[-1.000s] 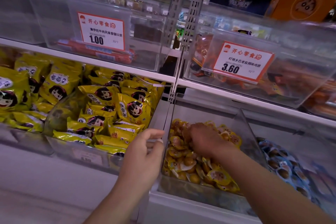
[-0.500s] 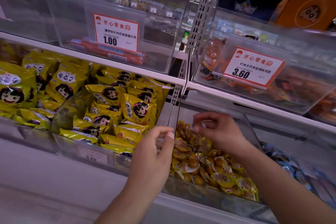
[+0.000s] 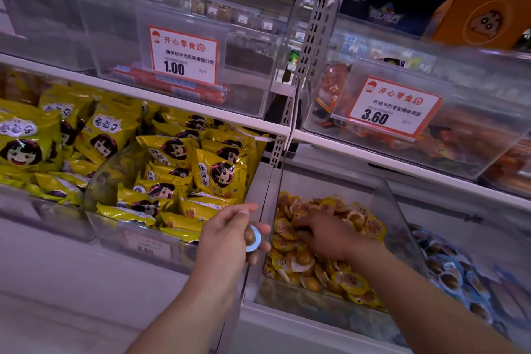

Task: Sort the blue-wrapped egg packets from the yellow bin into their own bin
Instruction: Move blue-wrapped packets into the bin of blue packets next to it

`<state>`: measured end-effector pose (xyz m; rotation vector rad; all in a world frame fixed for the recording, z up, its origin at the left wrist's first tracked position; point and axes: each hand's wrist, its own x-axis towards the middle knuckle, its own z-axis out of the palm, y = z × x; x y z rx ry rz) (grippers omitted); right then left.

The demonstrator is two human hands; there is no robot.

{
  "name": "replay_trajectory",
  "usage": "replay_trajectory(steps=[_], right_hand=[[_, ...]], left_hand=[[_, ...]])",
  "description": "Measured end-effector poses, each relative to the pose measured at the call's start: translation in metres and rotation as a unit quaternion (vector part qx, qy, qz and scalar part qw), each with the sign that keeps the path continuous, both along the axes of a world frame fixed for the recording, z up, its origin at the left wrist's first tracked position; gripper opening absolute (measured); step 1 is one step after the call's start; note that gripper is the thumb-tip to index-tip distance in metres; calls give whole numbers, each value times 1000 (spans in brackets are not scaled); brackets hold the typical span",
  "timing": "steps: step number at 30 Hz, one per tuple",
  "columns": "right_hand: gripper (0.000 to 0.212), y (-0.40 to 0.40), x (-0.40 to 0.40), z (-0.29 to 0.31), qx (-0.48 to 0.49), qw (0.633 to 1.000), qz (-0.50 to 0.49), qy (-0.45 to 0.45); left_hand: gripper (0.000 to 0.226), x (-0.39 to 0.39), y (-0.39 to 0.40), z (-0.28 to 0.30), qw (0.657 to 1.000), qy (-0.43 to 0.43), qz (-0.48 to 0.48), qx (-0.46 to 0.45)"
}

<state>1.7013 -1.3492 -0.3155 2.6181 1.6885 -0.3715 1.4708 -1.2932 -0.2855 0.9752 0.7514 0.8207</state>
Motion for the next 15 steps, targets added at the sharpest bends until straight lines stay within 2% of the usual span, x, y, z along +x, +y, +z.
replay_trajectory(steps=[3, 6, 9, 12, 14, 15], right_hand=[[48, 14, 13, -14, -98, 995, -13, -29], [42, 28, 12, -9, -123, 992, -19, 5], [22, 28, 11, -14, 6, 999, -14, 33], [26, 13, 13, -7, 145, 987, -56, 29], [27, 1, 16, 5, 239, 966, -93, 28], [27, -4, 15, 14, 282, 951, -116, 56]], left_hand=[[24, 3, 1, -2, 1000, -15, -1, -17], [23, 5, 5, -4, 999, -31, 0, -41], [21, 7, 9, -4, 998, -36, 1, -46], [21, 7, 10, -4, 999, -35, -2, -37], [20, 6, 8, -4, 1000, -17, -8, -14], [19, 6, 6, -4, 1000, -10, -12, -3]])
